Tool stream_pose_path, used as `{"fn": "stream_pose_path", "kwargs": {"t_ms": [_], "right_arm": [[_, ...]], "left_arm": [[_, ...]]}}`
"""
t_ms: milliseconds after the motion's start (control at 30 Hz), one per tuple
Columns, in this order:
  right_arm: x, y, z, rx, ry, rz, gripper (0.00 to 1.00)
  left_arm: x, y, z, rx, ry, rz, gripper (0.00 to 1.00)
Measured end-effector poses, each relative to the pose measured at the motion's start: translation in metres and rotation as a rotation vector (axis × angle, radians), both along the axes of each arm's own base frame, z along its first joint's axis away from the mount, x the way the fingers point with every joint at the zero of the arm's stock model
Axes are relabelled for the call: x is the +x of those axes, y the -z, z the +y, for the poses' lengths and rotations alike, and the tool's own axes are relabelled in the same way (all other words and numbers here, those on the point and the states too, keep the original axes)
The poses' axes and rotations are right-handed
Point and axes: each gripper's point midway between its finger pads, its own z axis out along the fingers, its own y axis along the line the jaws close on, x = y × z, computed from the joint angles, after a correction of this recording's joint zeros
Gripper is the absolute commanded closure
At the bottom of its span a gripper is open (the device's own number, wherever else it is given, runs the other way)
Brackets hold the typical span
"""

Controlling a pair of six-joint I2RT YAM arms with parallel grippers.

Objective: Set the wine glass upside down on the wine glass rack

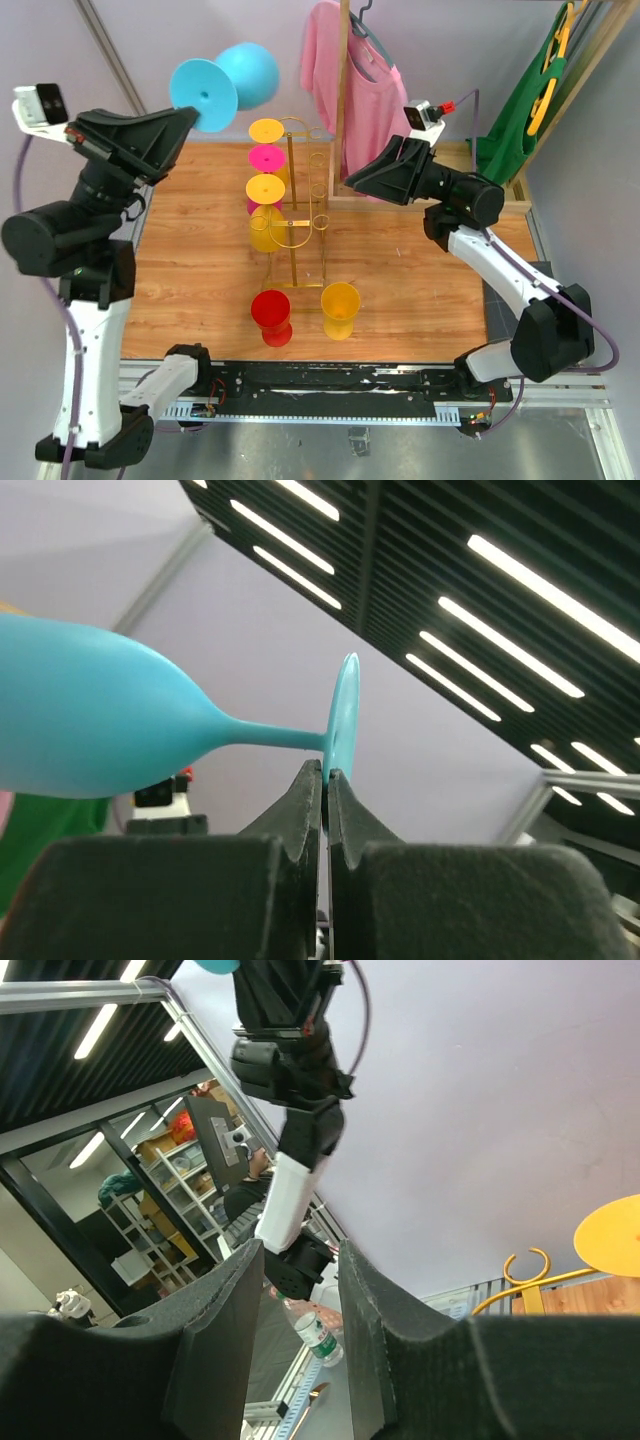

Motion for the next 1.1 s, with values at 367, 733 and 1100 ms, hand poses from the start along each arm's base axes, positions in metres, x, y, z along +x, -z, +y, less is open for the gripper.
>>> {"fn": "stream_pose_path", "kwargs": {"t_ms": [367, 733, 1100], "right_arm": [[-0.006, 0.009, -0.003, -0.024, -0.003, -0.009, 0.63], [-0.004, 0.015, -0.002, -0.031, -0.003, 0.003, 0.63], [-0.002, 0.022, -0.001, -0.040, -0.003, 0.025, 0.64]], "left_arm": [[0.001, 0.029, 0.051, 0.044, -0.479, 0.228, 1.00], [0.032, 0.143, 0.086, 0.099, -0.680, 0.651, 1.00], [0.047, 0.230, 0.068, 0.177, -0.570, 0.886, 1.00]]}}
